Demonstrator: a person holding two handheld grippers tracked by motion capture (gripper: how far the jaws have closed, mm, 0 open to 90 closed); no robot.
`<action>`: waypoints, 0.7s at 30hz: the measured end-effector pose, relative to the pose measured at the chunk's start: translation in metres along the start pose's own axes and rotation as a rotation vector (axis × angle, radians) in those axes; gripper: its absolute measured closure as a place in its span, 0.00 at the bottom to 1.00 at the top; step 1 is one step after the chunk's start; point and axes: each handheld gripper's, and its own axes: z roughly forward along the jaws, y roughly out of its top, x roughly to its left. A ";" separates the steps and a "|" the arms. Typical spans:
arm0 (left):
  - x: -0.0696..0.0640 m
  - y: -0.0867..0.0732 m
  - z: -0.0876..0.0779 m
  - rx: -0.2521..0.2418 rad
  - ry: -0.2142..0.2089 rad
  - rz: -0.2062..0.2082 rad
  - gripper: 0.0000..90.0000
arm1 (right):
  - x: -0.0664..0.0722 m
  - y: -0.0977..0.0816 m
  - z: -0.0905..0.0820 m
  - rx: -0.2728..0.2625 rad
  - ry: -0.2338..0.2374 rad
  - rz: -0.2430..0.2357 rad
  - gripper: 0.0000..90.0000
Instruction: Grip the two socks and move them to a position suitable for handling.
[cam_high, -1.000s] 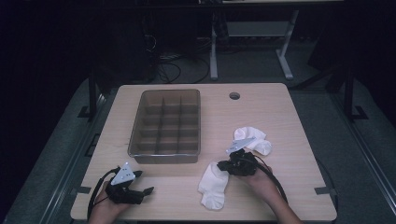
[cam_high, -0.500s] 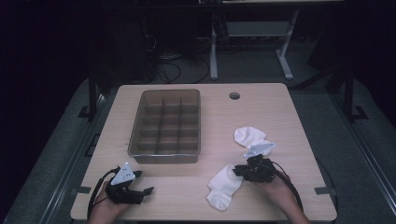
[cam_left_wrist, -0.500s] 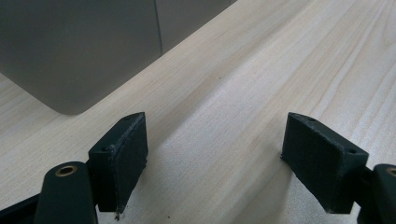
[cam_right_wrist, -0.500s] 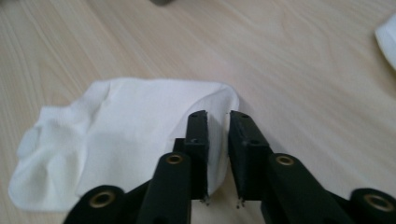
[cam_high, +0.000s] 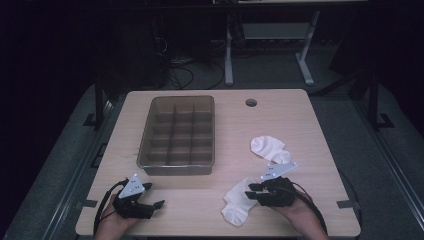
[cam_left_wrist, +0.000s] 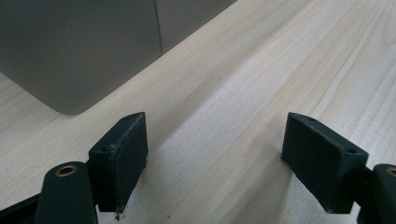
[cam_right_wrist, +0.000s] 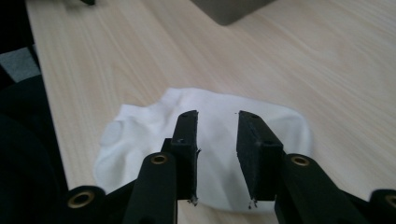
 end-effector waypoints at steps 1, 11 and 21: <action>0.000 0.000 0.000 0.000 0.000 0.000 0.25 | 0.002 0.002 0.003 0.003 0.011 -0.009 0.76; -0.024 0.025 -0.005 -0.075 -0.128 0.031 0.55 | -0.005 0.010 0.013 0.015 0.007 -0.013 0.80; -0.074 0.066 0.035 -0.036 -0.316 0.143 0.93 | -0.028 0.005 0.007 0.023 -0.052 0.011 0.96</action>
